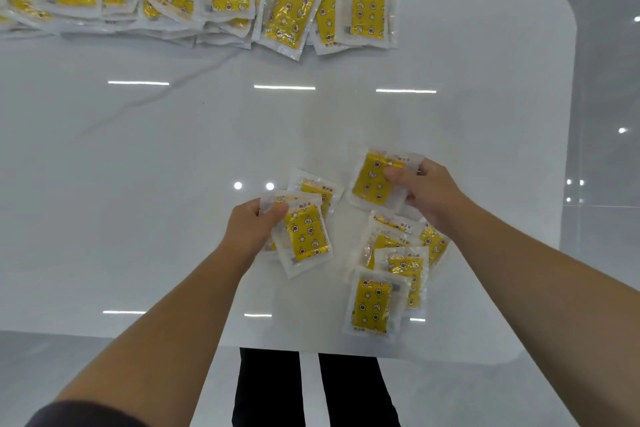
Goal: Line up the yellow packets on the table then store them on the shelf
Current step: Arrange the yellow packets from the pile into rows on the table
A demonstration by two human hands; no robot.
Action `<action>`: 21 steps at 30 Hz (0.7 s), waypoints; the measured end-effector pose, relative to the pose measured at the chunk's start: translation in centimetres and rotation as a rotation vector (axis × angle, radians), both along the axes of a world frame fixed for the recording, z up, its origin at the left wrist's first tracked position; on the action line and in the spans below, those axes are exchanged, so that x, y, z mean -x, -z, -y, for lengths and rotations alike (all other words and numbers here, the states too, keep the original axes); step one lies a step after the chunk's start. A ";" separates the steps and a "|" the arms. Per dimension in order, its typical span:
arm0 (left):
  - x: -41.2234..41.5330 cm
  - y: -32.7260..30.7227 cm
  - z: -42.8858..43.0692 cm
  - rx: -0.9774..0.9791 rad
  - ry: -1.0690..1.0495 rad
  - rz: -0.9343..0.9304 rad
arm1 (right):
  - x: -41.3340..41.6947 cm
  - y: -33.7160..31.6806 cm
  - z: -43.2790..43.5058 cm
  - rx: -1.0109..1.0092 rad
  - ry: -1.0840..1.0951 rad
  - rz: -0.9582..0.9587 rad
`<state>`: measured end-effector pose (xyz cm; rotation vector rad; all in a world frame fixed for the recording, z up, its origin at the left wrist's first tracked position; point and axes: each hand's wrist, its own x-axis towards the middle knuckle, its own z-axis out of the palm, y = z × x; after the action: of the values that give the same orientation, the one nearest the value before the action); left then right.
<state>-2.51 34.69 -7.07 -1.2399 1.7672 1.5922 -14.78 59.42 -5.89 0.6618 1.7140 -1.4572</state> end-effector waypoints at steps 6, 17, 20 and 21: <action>-0.1 -0.3 0.2 -0.027 0.028 -0.055 | -1.5 0.3 2.7 0.245 0.112 0.197; 0.8 -1.7 1.3 -0.590 -0.107 -0.111 | -3.3 1.7 6.2 0.565 0.056 0.475; 1.1 -1.7 2.1 -0.638 -0.099 -0.093 | -3.1 1.6 6.7 0.632 0.016 0.503; 1.2 -1.5 2.3 -0.631 -0.090 -0.076 | -3.0 1.6 7.0 0.612 0.008 0.486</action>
<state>-3.69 32.41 -5.52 -0.9615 1.1068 2.0485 -11.77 52.46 -7.47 0.6109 0.8349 -1.5585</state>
